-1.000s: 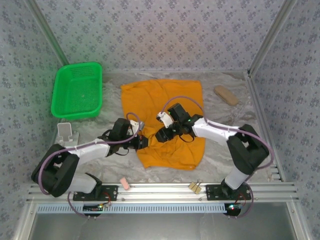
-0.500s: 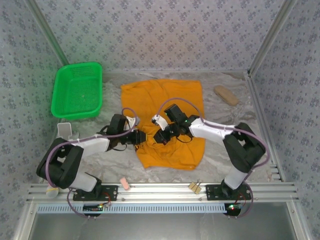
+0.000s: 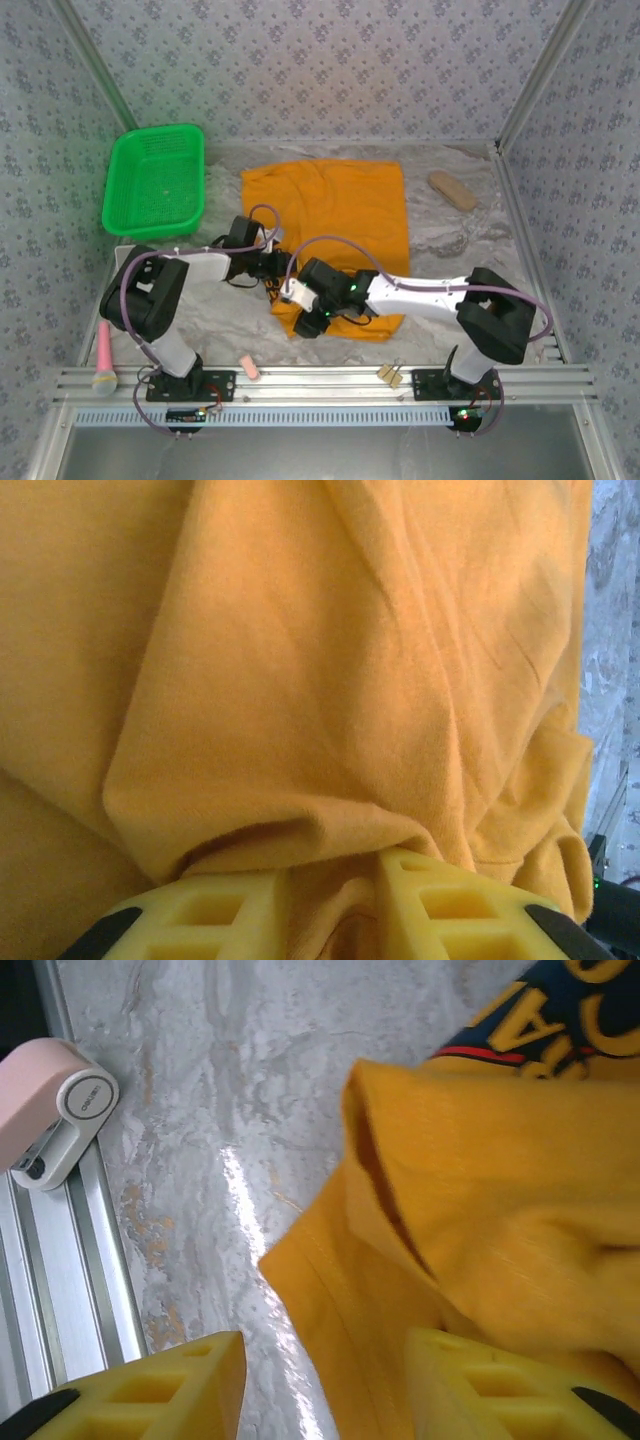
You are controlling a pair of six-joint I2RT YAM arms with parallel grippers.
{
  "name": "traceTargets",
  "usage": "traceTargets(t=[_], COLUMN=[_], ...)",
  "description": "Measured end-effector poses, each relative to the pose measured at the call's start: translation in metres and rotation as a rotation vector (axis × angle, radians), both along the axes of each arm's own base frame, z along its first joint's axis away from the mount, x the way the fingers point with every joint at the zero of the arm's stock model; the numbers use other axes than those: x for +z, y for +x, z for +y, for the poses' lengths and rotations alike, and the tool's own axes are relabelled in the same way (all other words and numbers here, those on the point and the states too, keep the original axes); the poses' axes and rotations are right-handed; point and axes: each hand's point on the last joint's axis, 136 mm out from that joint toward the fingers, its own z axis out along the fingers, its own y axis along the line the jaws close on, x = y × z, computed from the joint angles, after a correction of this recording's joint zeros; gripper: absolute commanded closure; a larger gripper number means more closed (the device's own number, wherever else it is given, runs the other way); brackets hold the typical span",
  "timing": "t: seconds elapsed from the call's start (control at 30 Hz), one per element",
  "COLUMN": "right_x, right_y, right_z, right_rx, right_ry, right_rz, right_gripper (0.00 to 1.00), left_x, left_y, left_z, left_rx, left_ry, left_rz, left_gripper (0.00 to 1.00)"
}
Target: Fold the inside-out t-shirt
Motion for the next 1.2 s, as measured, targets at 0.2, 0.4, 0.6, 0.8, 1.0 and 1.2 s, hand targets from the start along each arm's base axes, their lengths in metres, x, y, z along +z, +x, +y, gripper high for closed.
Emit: traceTargets(t=[0.2,0.4,0.6,0.8,1.0,1.2], right_x=[0.035,0.022,-0.025,-0.028,0.014,-0.020], right_y=[0.049,0.067,0.065,0.081,0.138,0.182], right_z=[-0.041,-0.040,-0.025,-0.023,-0.048,-0.092], right_rx=[-0.191,-0.235,-0.203,-0.236,-0.402,-0.651], right_ry=[0.115,0.097,-0.002,-0.017,0.163,0.033], right_rz=[0.014,-0.001,0.028,-0.007,0.153,0.143], right_gripper=[0.50,0.47,0.55,1.00,0.81,0.61], left_x=[0.017,0.038,0.008,-0.011,0.008,0.018], left_y=[-0.012,-0.047,-0.101,-0.101,-0.078,-0.059], left_z=[0.007,0.023,0.030,0.052,0.044,0.028], left_rx=[-0.036,-0.056,-0.083,0.009,0.030,0.021], left_ry=[0.031,0.124,0.235,0.333,0.315,0.292], left_rz=[-0.023,-0.096,-0.046,-0.021,-0.123,-0.161], left_gripper=[0.60,0.55,0.53,0.89,1.00,0.84])
